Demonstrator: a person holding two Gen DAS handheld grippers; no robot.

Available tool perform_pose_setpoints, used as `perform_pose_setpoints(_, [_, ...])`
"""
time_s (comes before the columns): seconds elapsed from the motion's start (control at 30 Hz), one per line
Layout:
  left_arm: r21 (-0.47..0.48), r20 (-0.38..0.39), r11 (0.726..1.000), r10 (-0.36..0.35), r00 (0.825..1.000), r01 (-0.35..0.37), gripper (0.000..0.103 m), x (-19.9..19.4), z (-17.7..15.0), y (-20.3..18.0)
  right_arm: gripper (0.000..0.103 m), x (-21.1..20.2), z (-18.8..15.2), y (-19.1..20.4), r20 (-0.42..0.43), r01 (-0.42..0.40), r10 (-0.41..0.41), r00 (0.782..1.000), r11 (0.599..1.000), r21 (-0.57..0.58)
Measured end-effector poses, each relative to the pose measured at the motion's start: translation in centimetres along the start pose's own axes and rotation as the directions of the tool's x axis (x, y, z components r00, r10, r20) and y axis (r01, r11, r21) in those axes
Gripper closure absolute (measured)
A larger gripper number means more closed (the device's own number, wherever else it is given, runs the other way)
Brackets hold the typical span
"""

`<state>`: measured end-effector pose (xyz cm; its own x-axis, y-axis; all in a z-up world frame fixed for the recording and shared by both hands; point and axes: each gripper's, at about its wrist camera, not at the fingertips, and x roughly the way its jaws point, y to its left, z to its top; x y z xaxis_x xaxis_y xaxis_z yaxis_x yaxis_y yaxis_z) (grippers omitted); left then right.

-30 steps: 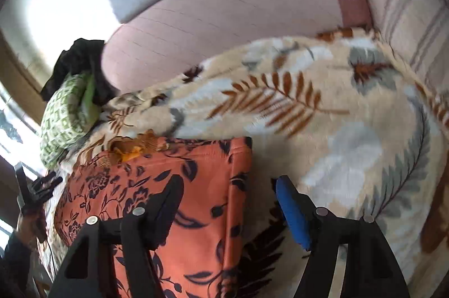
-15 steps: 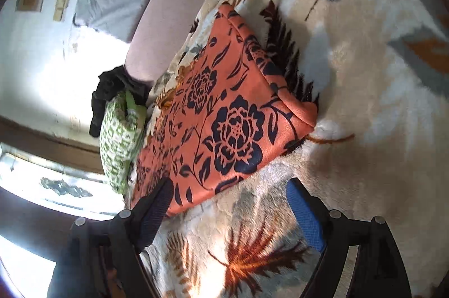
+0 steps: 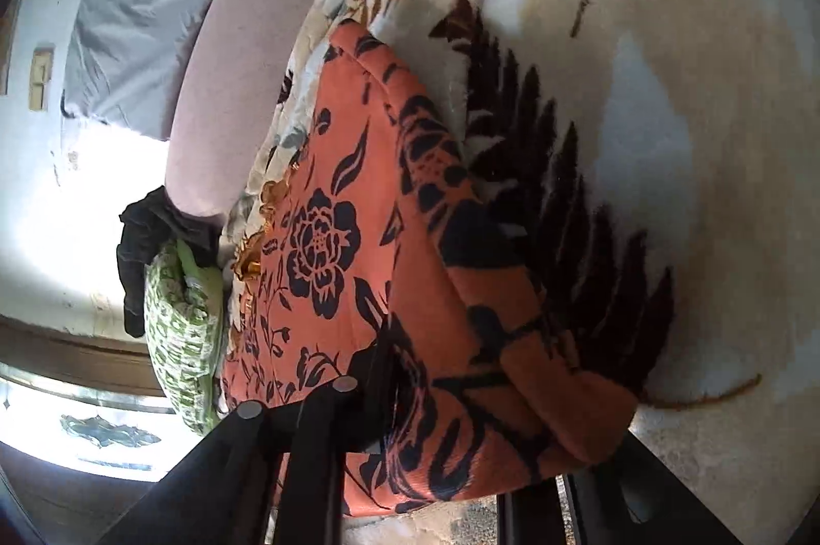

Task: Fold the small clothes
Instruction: 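Lift the hem with both grippers and fold it toward the collar, then lower the folded blouse onto the quilt and open both grippers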

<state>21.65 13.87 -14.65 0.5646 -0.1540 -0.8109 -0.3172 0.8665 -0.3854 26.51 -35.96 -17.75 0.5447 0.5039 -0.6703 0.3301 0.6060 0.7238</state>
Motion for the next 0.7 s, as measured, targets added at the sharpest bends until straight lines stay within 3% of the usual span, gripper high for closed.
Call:
perform_pose_setpoints(0.13, [0.089,0.112,0.996,-0.019,0.993,0.009,0.096,-4.9,0.4,-2.0,0.093,-3.1,0.1,3.5,0.043,-0.023,0.028,0.999,0.993,-0.119])
perform_pose_setpoints(0.23, [0.142,0.168,0.989,-0.053,0.984,0.029,0.096,-10.1,-1.5,-2.5,0.095,-6.7,-0.8,6.1,0.076,-0.044,0.060,0.995,0.979,-0.197])
perform_pose_setpoints(0.33, [0.169,0.156,0.985,-0.060,0.986,0.033,0.095,-13.6,-5.7,-1.3,0.095,-10.9,-3.6,6.4,0.079,-0.051,0.073,0.994,0.968,-0.245])
perform_pose_setpoints(0.43, [0.177,0.058,0.984,-0.041,0.997,0.030,0.087,-12.5,-10.4,0.9,0.094,-13.5,-7.3,2.0,0.050,-0.054,0.065,0.997,0.978,-0.201])
perform_pose_setpoints(0.47, [0.200,-0.006,0.979,-0.034,0.999,0.035,0.071,-10.7,-11.9,1.8,0.090,-13.5,-8.3,-0.2,0.037,-0.032,0.039,0.999,0.982,-0.185])
perform_pose_setpoints(0.53, [0.278,-0.106,0.961,0.030,0.994,0.000,0.051,-6.8,-13.9,3.2,0.065,-11.5,-9.5,-4.4,-0.032,0.072,-0.078,0.996,0.985,-0.157])
perform_pose_setpoints(0.57, [0.319,-0.066,0.948,0.016,0.998,0.006,0.051,-6.8,-14.1,3.3,0.049,-10.4,-9.8,-6.6,-0.084,0.119,-0.131,0.988,0.984,-0.130])
perform_pose_setpoints(0.6, [0.338,-0.041,0.941,0.014,0.999,0.001,0.050,-7.6,-13.9,3.0,0.050,-10.8,-10.1,-7.8,-0.062,0.057,-0.064,0.996,0.992,-0.113])
perform_pose_setpoints(0.63, [0.333,-0.023,0.943,0.002,1.000,0.006,0.047,-8.6,-13.4,2.9,0.048,-11.6,-10.1,-7.6,-0.044,0.051,-0.057,0.997,0.991,-0.125])
perform_pose_setpoints(0.7, [0.318,0.044,0.947,-0.068,0.997,0.051,0.037,-10.5,-11.7,3.1,0.033,-13.4,-9.7,-6.4,-0.019,0.068,-0.072,0.997,0.982,-0.179])
